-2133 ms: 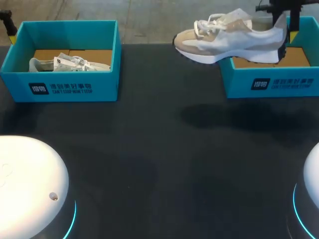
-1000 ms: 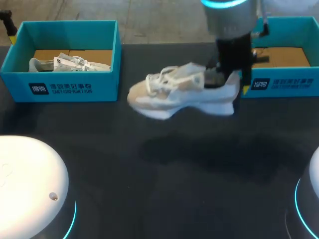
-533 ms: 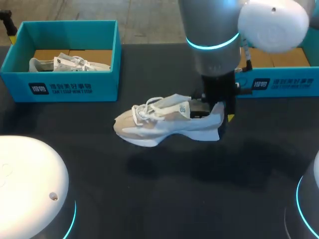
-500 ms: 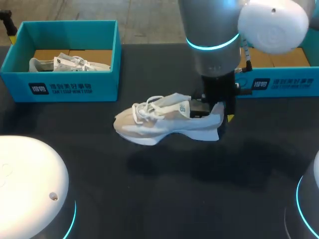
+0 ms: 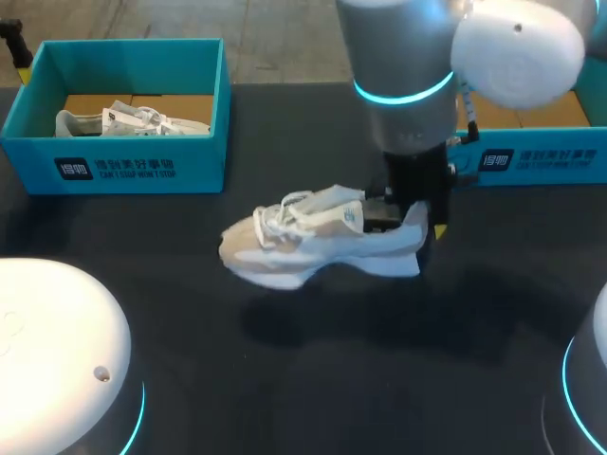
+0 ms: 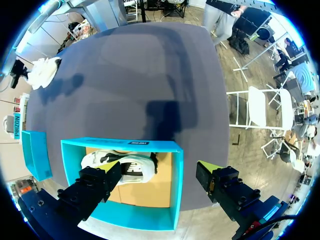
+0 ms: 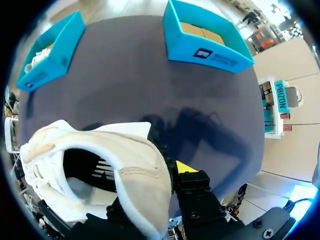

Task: Take the shoe out of the shoebox, open the shoe tongue, remove and reinsert the insole, then place the shoe into the shoebox

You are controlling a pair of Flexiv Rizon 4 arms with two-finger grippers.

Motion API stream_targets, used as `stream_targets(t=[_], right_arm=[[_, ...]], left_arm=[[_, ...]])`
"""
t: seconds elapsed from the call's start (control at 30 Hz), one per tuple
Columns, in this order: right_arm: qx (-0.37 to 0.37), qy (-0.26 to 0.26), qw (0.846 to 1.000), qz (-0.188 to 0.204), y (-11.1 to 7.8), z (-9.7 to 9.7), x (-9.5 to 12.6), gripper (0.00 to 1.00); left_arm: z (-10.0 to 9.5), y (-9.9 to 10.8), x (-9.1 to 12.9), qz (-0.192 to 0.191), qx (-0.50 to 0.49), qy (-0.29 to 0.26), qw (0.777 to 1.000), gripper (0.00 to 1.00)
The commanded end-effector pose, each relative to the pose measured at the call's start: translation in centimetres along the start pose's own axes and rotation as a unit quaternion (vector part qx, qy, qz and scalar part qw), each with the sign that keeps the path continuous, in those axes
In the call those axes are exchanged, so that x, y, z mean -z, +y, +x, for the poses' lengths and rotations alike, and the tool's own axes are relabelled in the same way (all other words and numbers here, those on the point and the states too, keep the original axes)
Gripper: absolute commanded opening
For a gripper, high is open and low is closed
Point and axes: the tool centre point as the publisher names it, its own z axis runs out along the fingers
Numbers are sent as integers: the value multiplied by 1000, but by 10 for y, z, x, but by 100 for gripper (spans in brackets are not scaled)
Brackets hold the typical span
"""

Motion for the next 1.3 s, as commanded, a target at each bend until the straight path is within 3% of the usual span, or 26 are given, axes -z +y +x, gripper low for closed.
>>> stream_targets(t=[0.03,0.37,0.7,1.3], right_arm=[[1,-1,1000,-4,-13,11,-14,0],[3,15,1000,-9,-33,33,-55,0],[-1,25,1000,3,-39,53,-90,0],[6,45,999,11,-46,63,-121,0]], left_arm=[[1,0,0,0,-1,1,1000,100],[1,0,0,0,-1,1,1000,100],[1,0,0,0,-1,1,1000,100],[1,0,0,0,-1,1,1000,100]])
